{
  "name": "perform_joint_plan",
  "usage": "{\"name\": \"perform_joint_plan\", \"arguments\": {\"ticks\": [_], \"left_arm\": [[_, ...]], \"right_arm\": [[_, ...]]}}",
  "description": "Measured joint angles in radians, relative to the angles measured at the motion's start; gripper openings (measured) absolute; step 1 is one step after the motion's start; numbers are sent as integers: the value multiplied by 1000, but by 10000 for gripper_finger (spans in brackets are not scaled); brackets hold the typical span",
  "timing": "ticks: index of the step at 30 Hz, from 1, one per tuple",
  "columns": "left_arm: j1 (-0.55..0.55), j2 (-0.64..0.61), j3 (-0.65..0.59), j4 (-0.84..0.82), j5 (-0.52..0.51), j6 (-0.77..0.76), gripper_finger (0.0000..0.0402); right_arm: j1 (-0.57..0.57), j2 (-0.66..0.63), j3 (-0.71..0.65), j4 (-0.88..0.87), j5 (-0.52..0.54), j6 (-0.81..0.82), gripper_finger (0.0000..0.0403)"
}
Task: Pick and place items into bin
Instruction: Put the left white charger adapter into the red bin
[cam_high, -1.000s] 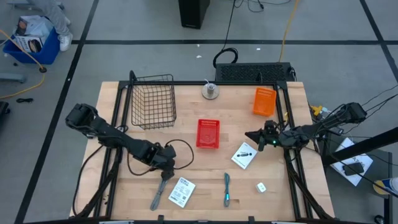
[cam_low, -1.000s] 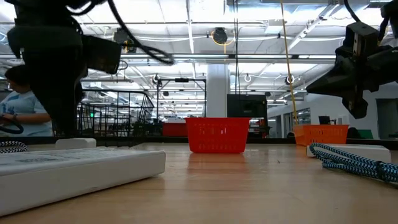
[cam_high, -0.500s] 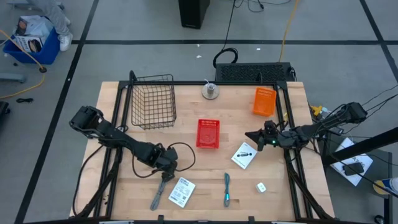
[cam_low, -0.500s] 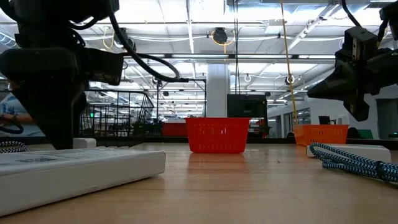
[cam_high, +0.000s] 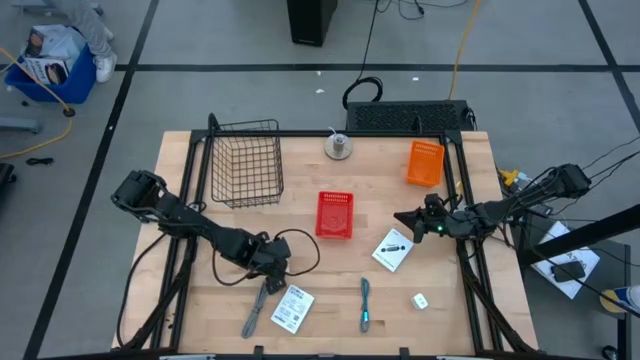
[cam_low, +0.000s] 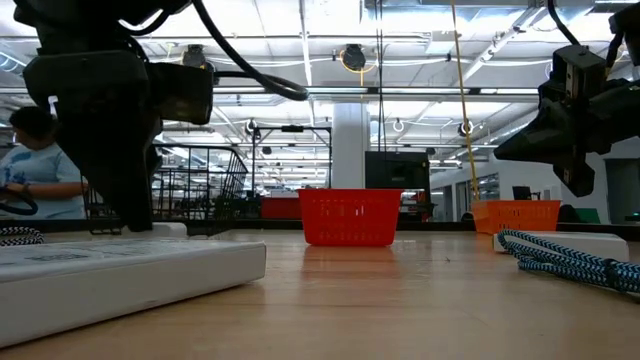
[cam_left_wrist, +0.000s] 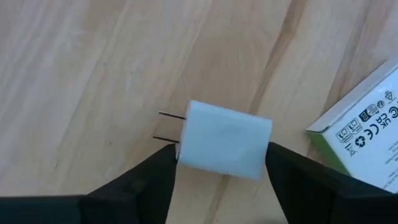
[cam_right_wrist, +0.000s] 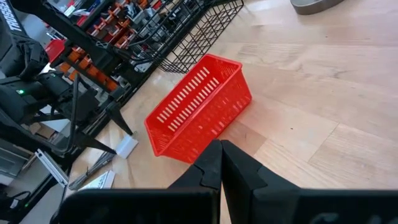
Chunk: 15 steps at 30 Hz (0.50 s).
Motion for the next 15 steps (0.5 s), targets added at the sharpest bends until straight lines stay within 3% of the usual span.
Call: {"name": "perform_joint_plan", "arguments": {"ticks": [8,15], "left_arm": [[2,0,0,1,-9,-9,199],[1,0,0,1,-8,-86,213]], "right_arm": [[0,0,0,-7,0,-3,0],[0,0,0,-23,0,-4,0]]}}
